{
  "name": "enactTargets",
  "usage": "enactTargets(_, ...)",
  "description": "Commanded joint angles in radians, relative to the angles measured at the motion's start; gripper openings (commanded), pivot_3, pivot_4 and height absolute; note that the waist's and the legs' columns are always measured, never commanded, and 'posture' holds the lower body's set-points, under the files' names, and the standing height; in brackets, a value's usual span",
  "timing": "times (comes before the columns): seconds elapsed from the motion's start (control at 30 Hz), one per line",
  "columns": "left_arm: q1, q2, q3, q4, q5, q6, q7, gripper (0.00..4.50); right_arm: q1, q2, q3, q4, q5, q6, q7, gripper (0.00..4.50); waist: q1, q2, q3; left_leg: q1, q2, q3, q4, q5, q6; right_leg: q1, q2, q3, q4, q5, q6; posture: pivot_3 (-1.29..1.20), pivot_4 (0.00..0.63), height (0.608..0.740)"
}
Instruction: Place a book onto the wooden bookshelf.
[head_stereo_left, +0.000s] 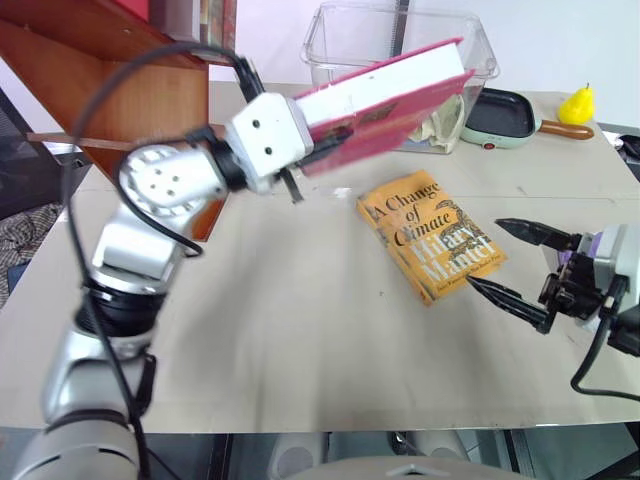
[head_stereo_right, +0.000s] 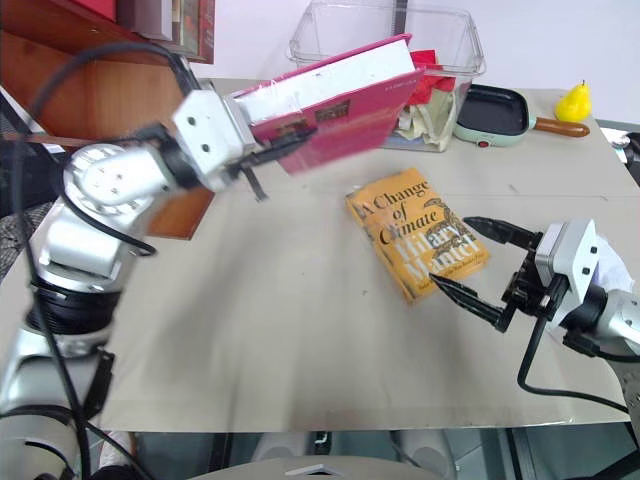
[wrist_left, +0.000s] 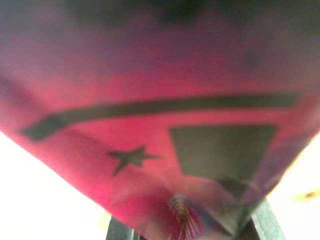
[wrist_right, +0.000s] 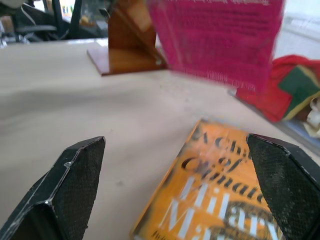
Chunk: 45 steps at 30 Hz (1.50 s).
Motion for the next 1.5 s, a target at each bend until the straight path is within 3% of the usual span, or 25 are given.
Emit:
enactTargets(0.03, -0.042, 0.059, 0.063, -0.038, 0.008, -0.020, -0.078, 0.31, -0.032, 0.006, 0.020, 0.033, -0.002, -0.040, 0.028, 4.50, 0.001, 0.001, 0.001, 0.000, 0.000, 0.000, -0.001, 0.000, 0.000, 0.000, 0.000, 0.000, 0.000, -0.001, 0.001, 0.00, 0.150, 0.740)
enactTargets(0.37, -0.165, 0.396, 0.208, 0.056, 0.035, -0.024, -0.309, 0.31, -0.252, 0.033, 0.119, 0.298, -0.078, -0.150, 0.120, 4.50, -0.003, 0.000, 0.008, 0.000, 0.000, -0.001, -0.002, 0.000, 0.000, -0.001, 0.002, 0.000, 0.002, -0.003, 0.006, 0.00, 0.150, 0.740)
enactTargets(0.5, -0.158, 0.490, 0.239, 0.114, 0.054, -0.060, -0.367, 0.31, -0.317, 0.033, 0.124, 0.374, -0.093, -0.180, 0.148, 4.50, -0.005, 0.000, 0.009, 0.001, 0.000, 0.000, -0.002, 0.000, 0.000, -0.001, 0.002, 0.000, 0.004, -0.003, 0.006, 0.00, 0.150, 0.740)
enactTargets(0.63, -0.054, 0.592, 0.275, 0.215, 0.156, -0.149, -0.375, 0.31, -0.381, 0.046, 0.124, 0.418, -0.082, -0.196, 0.165, 4.50, -0.005, 0.001, 0.009, 0.001, 0.000, 0.000, -0.002, 0.000, 0.000, -0.001, 0.002, 0.001, 0.006, -0.003, 0.006, 0.00, 0.150, 0.740)
enactTargets(0.8, 0.017, 0.606, 0.257, 0.445, 0.251, -0.364, -0.308, 0.31, -0.425, 0.061, 0.097, 0.388, -0.024, -0.170, 0.148, 4.50, -0.012, 0.001, 0.009, 0.002, 0.001, 0.000, -0.001, 0.000, 0.000, -0.001, 0.002, 0.000, 0.007, -0.002, 0.005, 0.00, 0.150, 0.740)
enactTargets(0.97, -0.091, 0.558, 0.139, 0.583, 0.373, -0.397, -0.274, 0.31, -0.395, 0.042, 0.056, 0.260, 0.050, -0.115, 0.099, 4.50, 0.002, 0.001, 0.009, 0.000, 0.001, 0.000, 0.001, 0.000, 0.000, -0.001, 0.002, 0.000, 0.007, 0.000, 0.008, 0.00, 0.150, 0.740)
enactTargets(1.17, -0.171, 0.495, 0.030, 0.638, 0.465, -0.292, -0.335, 0.31, -0.344, 0.038, 0.026, 0.156, 0.081, -0.095, 0.046, 4.50, 0.002, 0.002, 0.009, 0.004, 0.001, 0.000, 0.006, 0.000, 0.000, 0.000, 0.002, 0.000, 0.018, -0.004, 0.008, 0.00, 0.150, 0.740)
enactTargets(1.33, -0.210, 0.469, -0.004, 0.539, 0.484, -0.139, -0.444, 0.31, -0.315, 0.034, 0.006, 0.113, 0.094, -0.085, 0.011, 4.50, -0.013, 0.003, 0.008, 0.019, 0.003, 0.003, 0.006, 0.001, 0.000, 0.010, 0.004, 0.002, 0.022, -0.004, 0.006, 0.00, 0.150, 0.740)
enactTargets(1.5, -0.216, 0.473, -0.001, 0.456, 0.506, -0.039, -0.495, 0.31, -0.301, 0.038, 0.011, 0.111, 0.090, -0.088, 0.001, 4.50, -0.014, 0.003, 0.008, 0.018, 0.005, 0.005, 0.006, 0.001, 0.000, 0.010, 0.003, 0.002, 0.021, -0.004, 0.005, 0.00, 0.150, 0.740)
